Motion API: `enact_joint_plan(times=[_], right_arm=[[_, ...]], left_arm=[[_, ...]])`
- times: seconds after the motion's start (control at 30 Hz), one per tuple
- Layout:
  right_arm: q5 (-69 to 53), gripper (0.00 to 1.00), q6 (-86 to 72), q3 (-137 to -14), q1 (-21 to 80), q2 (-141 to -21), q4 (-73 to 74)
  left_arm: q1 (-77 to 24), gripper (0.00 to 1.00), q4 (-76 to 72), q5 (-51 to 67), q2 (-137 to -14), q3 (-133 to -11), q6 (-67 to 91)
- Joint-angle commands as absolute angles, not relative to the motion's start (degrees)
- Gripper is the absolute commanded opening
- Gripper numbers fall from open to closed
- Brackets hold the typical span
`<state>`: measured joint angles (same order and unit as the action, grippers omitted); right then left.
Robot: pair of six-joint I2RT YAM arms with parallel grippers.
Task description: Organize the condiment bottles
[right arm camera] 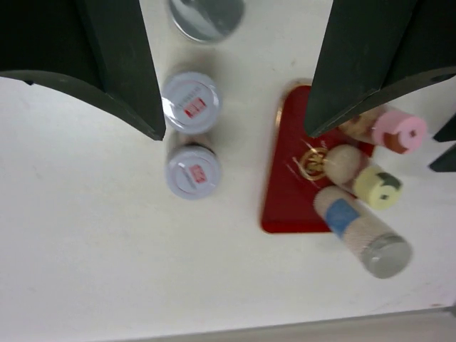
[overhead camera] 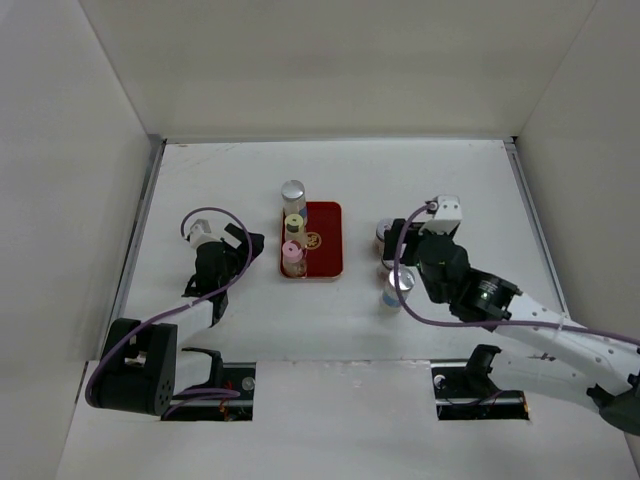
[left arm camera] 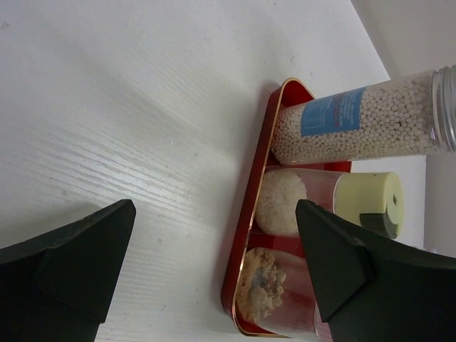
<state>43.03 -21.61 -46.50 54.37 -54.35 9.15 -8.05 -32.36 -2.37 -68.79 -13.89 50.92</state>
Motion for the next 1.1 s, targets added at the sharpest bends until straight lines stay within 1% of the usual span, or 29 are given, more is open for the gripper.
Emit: enact_joint_plan(times=[0.0, 0.1, 0.23, 0.27, 0.5, 0.73, 0.87, 0.97, 1.0, 1.07], right_arm=[[48.17, 0.87, -29.77, -45.97, 52.43, -50.98, 25.97], [44.92, 0.90, -36.89, -47.28, 52.51, -51.41, 37.14], [40.26, 0.93, -40.16, -47.55, 53.82, -54.31, 43.24], [39.30, 0.96, -40.60, -47.03, 54.70, -54.66, 43.33], [36.56, 0.97, -40.70, -46.58, 56.47, -55.11, 40.17], [34.81, 0.95, -38.58, -47.64, 57.70, -54.31, 36.83], [31.47, 0.94, -39.29, -46.58, 57.70, -57.03, 36.30], [31.73, 0.93, -38.50, -47.20, 58.66, -57.57, 35.42], [31.90, 0.93, -38.50, -47.11, 58.75, -57.22, 35.07], [31.12, 0.88, -38.41, -46.50, 58.67, -57.13, 34.37]], left_arm=[[-8.65, 1.00, -34.80, -2.81, -68.29, -13.89, 51.24], [-9.01, 1.00, -34.98, -3.51, -68.99, -14.15, 51.24], [-9.01, 1.00, -34.80, -2.55, -69.44, -14.41, 51.33], [-9.09, 1.00, -34.80, -2.90, -69.17, -14.24, 51.33], [-8.83, 1.00, -35.07, -2.55, -69.44, -14.24, 51.42], [-8.74, 1.00, -35.24, -1.94, -69.79, -14.24, 51.50], [-8.66, 1.00, -35.33, -2.55, -70.13, -14.24, 51.50], [-8.48, 1.00, -35.33, -1.67, -70.14, -14.24, 51.68], [-8.57, 1.00, -35.33, -1.93, -69.88, -14.24, 51.77], [-8.66, 1.00, -35.33, -2.37, -70.13, -14.24, 51.77]])
